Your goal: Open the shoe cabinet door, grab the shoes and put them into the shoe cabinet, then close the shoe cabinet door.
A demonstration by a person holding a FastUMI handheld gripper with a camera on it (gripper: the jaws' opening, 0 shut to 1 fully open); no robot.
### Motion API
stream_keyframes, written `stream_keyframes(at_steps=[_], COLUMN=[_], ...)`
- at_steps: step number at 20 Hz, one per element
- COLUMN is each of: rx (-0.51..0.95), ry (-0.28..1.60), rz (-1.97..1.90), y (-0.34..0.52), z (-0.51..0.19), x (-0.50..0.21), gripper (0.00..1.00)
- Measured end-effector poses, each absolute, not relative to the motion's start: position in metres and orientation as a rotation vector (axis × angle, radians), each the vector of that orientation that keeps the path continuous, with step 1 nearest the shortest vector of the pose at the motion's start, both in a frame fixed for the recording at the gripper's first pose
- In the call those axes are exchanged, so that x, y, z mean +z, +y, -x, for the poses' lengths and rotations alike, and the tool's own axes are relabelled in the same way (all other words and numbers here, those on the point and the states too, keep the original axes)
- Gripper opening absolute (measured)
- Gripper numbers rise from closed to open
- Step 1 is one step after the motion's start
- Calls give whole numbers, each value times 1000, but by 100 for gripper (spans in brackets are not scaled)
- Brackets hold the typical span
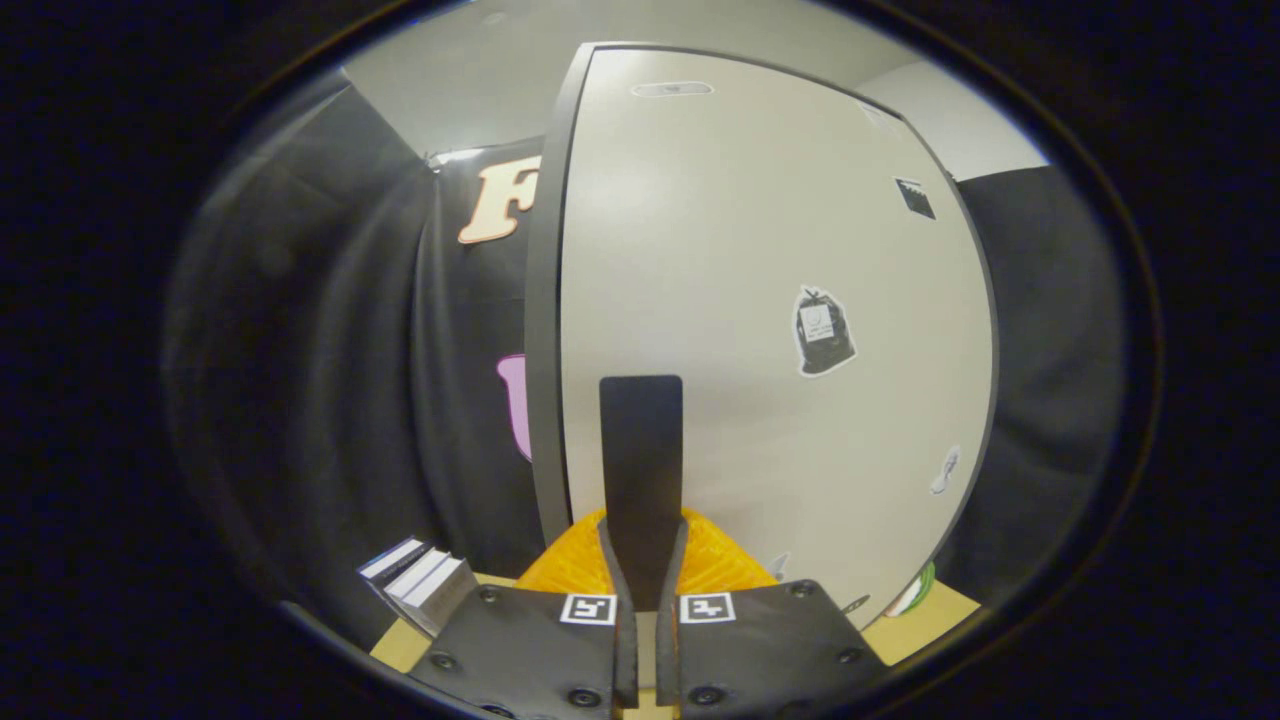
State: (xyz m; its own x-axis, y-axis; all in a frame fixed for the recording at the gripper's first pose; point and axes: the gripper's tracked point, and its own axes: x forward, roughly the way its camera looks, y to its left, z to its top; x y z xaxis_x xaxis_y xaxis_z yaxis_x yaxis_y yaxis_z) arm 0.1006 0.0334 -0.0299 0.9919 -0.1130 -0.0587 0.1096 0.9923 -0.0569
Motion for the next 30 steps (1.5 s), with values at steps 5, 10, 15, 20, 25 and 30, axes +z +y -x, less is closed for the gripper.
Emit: stream_keyframes(at_steps=[5,10,15,20,25,30], rx=[-71,12,152,289,337,319], ry=[65,75,92,106,122,126], rz=[38,30,15,24,18,26], y=[33,27,14,-8,-36,-75], z=[-89,-53,-7,25,54,77], x=[-30,-28,-25,-19,-11,-5], gripper=[9,9,9,9,9,9])
